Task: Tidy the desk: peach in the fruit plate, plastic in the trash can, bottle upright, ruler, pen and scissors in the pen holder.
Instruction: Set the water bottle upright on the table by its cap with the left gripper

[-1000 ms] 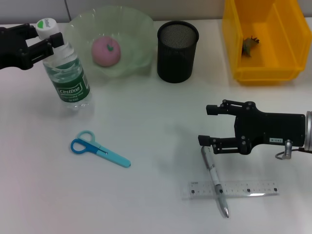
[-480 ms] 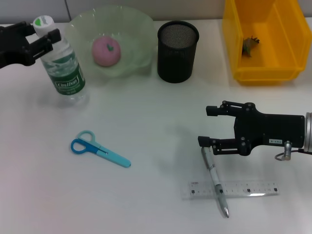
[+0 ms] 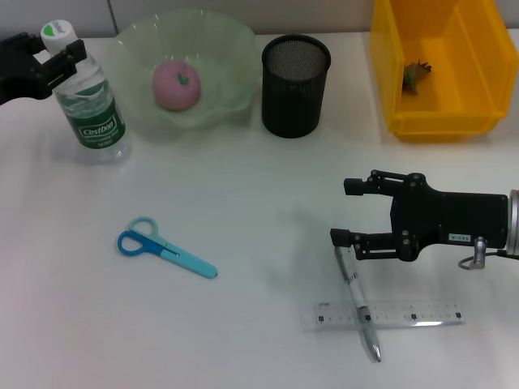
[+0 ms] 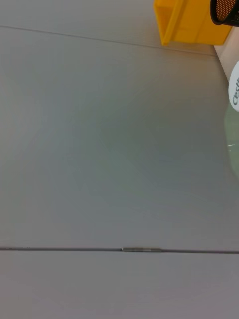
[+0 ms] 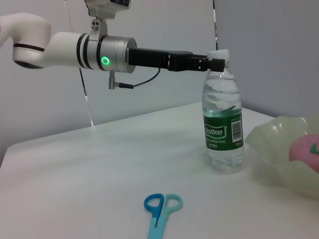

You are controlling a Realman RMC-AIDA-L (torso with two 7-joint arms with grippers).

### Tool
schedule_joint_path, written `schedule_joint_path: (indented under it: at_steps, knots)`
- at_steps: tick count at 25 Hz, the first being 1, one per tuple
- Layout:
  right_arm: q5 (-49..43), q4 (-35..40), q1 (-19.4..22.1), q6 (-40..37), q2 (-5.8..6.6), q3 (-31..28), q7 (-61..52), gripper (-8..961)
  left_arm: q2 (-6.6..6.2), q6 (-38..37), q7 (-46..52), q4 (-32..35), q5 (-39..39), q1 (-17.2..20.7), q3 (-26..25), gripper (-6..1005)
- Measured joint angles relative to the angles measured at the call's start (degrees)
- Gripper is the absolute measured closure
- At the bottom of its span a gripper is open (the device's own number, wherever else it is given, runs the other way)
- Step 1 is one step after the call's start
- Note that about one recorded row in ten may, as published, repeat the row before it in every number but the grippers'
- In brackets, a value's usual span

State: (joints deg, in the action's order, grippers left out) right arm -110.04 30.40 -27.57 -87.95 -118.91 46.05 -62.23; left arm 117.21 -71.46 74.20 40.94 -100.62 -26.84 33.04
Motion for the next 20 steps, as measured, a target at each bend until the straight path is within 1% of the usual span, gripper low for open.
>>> schedule_joint_path:
  at_steps: [7, 13, 20]
  knots:
    - [0.00, 0.01, 0.09, -0.08, 0.00, 0.00, 0.00, 126, 0.15, 0.84, -0.02, -0.09, 0.00, 0.10, 0.15, 544]
    - [0.00, 0.01, 0.07, -0.24, 0.00, 0.00, 0.00, 125, 0.98, 1.29, -1.34, -0.09, 0.00, 0.38, 0.16, 531]
    - [0.00, 0.01, 0.06, -0.30, 0.00, 0.00, -0.16, 125, 1.09, 1.14, -1.43, -0.08, 0.00, 0.41, 0.39, 516]
